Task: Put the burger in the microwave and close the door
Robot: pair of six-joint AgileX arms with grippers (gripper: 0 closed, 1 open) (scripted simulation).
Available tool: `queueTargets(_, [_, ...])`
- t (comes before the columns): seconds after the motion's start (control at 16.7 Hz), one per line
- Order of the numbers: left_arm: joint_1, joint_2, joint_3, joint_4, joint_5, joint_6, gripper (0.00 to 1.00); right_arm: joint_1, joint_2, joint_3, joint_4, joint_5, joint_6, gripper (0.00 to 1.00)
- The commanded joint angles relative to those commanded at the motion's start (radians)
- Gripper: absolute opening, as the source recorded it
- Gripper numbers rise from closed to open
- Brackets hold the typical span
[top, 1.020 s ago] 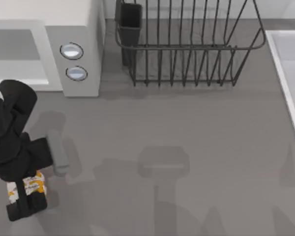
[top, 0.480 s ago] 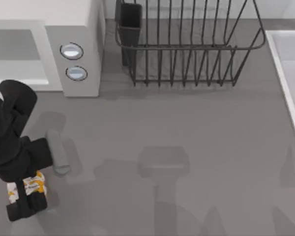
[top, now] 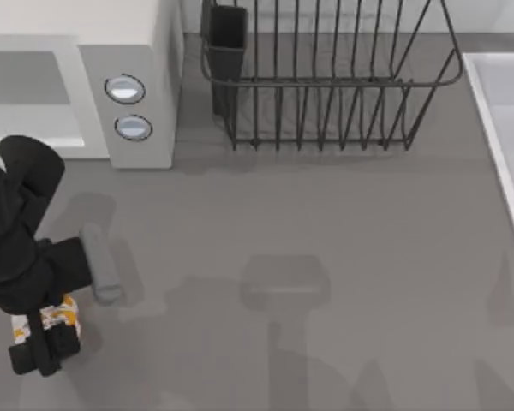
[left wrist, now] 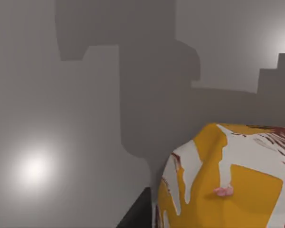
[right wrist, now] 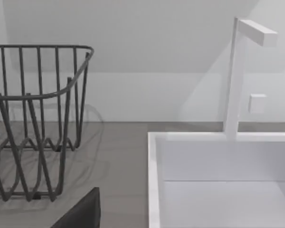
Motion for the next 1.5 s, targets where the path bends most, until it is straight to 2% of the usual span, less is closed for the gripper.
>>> queueTargets(0.18, [0.000,-0.036,0.071,-0.104,0.000,0.000,0.00,0.000,0.000,0.000,0.000,0.000,0.000,1.00])
queueTargets(0.48, [-0.003,-0.129,0.214,-0.367,0.000,-0.003,0.00,0.000,0.000,0.000,0.000,0.000,0.000,1.00])
queueTargets(0.9, [-0.001,-0.159,0.248,-0.413,-0.001,-0.006,0.00,0.000,0.000,0.000,0.000,0.000,0.000,1.00])
queueTargets(1.2, [0.031,-0.094,0.247,-0.255,0.017,-0.080,0.00,0.000,0.000,0.000,0.000,0.000,0.000,1.00])
queueTargets(1.5, [0.107,0.051,0.234,0.158,0.055,-0.252,0.00,0.000,0.000,0.000,0.000,0.000,0.000,1.00])
